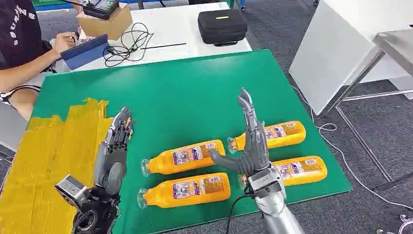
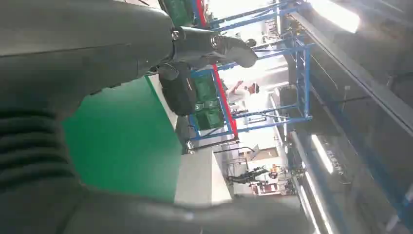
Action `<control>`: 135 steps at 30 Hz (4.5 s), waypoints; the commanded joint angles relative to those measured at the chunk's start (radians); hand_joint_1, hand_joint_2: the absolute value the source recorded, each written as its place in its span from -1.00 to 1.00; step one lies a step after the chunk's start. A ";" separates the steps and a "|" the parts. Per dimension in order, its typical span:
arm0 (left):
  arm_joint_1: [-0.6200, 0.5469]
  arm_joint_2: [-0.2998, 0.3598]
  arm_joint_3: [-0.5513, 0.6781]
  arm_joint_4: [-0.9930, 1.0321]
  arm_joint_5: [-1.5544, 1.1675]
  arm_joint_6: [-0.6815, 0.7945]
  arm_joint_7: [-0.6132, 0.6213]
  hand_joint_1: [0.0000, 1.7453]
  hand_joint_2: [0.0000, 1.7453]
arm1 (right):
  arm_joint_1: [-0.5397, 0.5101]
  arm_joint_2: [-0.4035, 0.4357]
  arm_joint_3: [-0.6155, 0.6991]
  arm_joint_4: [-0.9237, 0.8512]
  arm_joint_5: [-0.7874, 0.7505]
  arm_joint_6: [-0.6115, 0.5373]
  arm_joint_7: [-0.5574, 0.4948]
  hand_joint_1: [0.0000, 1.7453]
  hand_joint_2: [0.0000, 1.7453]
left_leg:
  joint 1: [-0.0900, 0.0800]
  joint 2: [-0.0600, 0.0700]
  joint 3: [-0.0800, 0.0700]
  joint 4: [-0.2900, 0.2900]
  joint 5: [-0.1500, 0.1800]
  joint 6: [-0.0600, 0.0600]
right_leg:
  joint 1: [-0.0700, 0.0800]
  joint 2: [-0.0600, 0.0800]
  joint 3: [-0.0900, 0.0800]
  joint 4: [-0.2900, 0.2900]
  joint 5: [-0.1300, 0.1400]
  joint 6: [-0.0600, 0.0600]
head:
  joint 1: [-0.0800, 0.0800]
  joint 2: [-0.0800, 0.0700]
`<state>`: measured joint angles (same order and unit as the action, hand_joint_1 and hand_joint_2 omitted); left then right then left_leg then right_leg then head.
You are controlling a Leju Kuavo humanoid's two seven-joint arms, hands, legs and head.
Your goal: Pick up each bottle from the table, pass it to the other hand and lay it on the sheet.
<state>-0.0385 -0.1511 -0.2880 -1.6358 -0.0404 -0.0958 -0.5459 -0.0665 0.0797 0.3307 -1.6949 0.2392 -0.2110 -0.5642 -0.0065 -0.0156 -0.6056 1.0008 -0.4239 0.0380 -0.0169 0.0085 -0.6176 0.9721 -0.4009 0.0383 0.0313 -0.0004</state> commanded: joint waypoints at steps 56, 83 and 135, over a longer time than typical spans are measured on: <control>-0.108 0.023 -0.111 -0.038 -0.021 0.273 -0.116 1.00 1.00 | -0.044 -0.006 0.199 0.036 -0.012 -0.196 -0.052 1.00 1.00 | 0.002 0.001 0.008 0.001 -0.003 -0.002 | 0.002 -0.001 0.009 -0.001 -0.002 -0.002 | 0.000 0.000; -0.120 -0.001 -0.096 -0.002 -0.026 0.270 -0.102 -1.00 1.00 | -0.042 -0.025 0.168 0.015 0.113 -0.283 0.016 -1.00 1.00 | 0.000 0.000 0.006 0.000 -0.001 -0.001 | 0.001 -0.002 0.007 -0.001 -0.001 -0.001 | 0.000 0.000; -0.099 -0.015 0.010 0.200 -0.058 0.201 -0.077 -1.00 1.00 | 0.285 -0.151 -0.523 -0.213 0.123 0.100 0.126 -1.00 1.00 | -0.005 -0.007 0.009 0.001 -0.004 0.008 | -0.005 -0.010 0.013 -0.003 -0.005 0.006 | 0.002 0.000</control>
<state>-0.1049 -0.1644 -0.3006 -1.5034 -0.1015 0.1049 -0.6283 0.1929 -0.1003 -0.1495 -1.8684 0.3429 -0.0954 -0.4387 -0.0127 -0.0229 -0.5982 1.0021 -0.4271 0.0476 -0.0224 -0.0010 -0.6065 0.9694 -0.4046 0.0462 0.0328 -0.0004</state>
